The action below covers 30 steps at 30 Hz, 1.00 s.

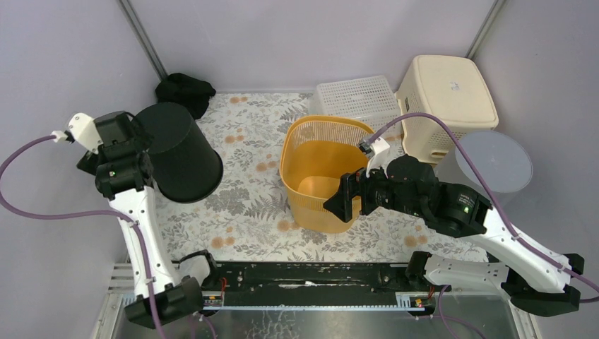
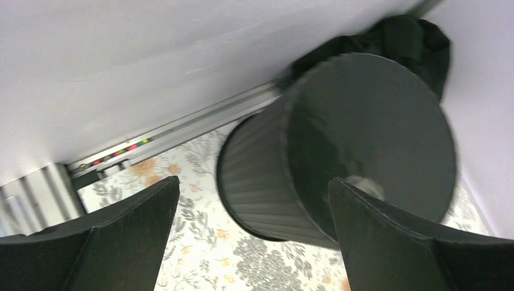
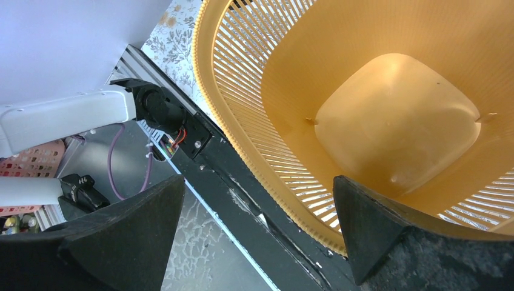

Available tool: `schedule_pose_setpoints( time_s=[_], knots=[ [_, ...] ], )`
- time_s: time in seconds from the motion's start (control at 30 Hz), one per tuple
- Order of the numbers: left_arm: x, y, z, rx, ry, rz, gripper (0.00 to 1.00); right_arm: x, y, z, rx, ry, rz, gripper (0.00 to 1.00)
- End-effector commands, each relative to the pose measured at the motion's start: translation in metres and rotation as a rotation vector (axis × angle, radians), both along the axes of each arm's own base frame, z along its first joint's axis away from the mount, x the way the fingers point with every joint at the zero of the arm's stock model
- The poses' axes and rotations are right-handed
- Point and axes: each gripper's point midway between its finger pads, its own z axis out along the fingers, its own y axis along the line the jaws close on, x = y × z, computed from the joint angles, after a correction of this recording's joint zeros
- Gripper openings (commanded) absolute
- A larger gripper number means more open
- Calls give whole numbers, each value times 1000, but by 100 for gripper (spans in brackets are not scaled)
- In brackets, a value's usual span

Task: Turn the large container upside down
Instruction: Move the container to the center of the board.

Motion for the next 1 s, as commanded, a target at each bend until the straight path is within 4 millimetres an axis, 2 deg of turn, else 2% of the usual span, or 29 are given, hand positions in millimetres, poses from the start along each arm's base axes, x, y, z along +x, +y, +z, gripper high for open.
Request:
schedule_pose_setpoints(
  time_s=[0.0, 0.17, 0.3, 0.43, 0.57, 0.77, 0.97],
  knots=[
    [-1, 21, -22, -46, 29, 1, 100, -4, 2, 9, 30, -27, 29, 99],
    [7, 36, -47, -106, -19, 34, 100, -4, 0, 11, 10, -43, 42, 99],
    [26, 34, -61, -138, -69, -18, 100, -3, -4, 14, 3, -57, 35, 99],
    [51, 20, -71, -171, -170, -137, 100, -3, -5, 13, 4, -51, 27, 99],
    [72, 6, -87, -194, -193, -217, 100, -4, -9, 14, 12, -44, 14, 99],
    [110, -42, -93, -146, -156, -332, 100, -4, -11, 13, 9, -32, -2, 100],
    [150, -73, -119, -165, -102, -421, 100, -3, -16, 16, 6, -34, -20, 100]
  ],
)
